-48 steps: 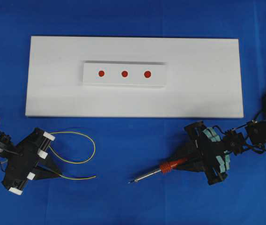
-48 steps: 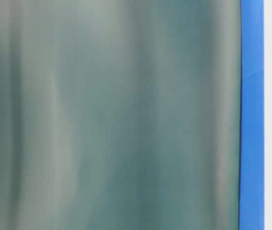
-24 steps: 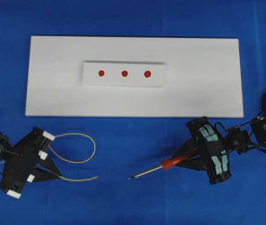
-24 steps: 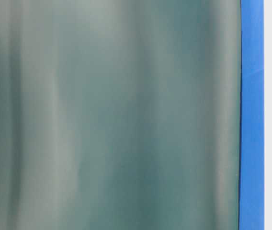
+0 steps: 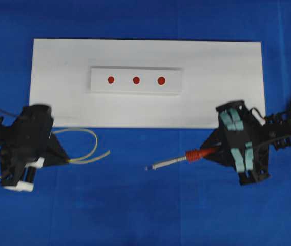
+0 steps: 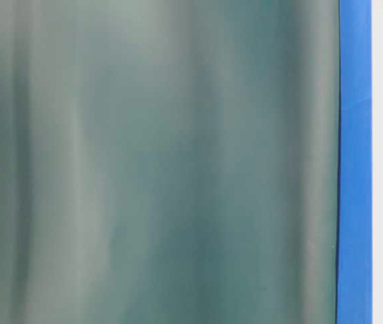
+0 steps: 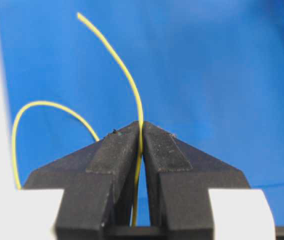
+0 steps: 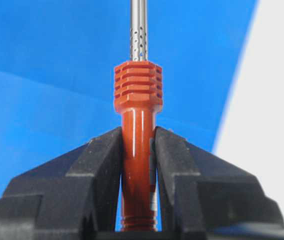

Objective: Touch the tip of the soldering iron to the tip of the solder at the mark.
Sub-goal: 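Lift both tools and carry them up over the red-dot strip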

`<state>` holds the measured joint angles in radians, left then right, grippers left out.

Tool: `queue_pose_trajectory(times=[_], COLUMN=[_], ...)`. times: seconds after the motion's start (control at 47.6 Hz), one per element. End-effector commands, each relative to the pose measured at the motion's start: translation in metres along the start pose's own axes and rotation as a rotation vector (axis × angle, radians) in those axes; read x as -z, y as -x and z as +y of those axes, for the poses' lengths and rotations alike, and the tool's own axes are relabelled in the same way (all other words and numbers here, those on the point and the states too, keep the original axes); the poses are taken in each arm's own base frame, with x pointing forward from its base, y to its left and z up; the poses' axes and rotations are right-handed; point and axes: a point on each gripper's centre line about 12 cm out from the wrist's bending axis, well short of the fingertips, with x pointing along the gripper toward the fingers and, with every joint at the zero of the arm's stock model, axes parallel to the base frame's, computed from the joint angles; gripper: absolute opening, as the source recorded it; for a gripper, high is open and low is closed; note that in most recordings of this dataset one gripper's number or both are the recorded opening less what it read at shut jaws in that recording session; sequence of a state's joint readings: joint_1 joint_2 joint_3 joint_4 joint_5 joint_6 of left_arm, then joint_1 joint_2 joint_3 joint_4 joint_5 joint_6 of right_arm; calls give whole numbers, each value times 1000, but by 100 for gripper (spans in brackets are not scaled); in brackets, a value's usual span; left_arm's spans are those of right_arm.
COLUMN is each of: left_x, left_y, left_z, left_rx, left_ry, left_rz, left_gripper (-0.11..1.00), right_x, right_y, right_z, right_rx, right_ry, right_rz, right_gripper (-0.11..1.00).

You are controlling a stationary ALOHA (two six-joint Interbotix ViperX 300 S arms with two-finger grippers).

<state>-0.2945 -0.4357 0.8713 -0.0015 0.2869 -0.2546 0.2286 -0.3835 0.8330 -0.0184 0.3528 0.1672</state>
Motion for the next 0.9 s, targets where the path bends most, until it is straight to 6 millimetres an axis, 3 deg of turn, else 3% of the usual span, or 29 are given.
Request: queue_pose_trajectory(times=[0.0, 0.21, 0.42, 0.609, 0.882], left_x=[-19, -24, -22, -20, -17], left_y=[9, 15, 22, 25, 25], left_z=[16, 66, 103, 122, 123], left_rx=[-53, -193, -285, -330, -332], left_ry=[40, 111, 93, 97, 99], left_rz=[-9, 28, 40, 48, 68], left_gripper=[2, 2, 2, 2, 2], right_x=[-14, -18, -21, -24, -27], right_y=[11, 16, 20, 17, 13], right_z=[-21, -82, -119, -131, -132], right_rx=[56, 219, 321, 348, 348], right_ry=[-37, -125, -145, -148, -148], right_rz=[-28, -32, -29, -18, -15], right_gripper=[6, 6, 6, 6, 6])
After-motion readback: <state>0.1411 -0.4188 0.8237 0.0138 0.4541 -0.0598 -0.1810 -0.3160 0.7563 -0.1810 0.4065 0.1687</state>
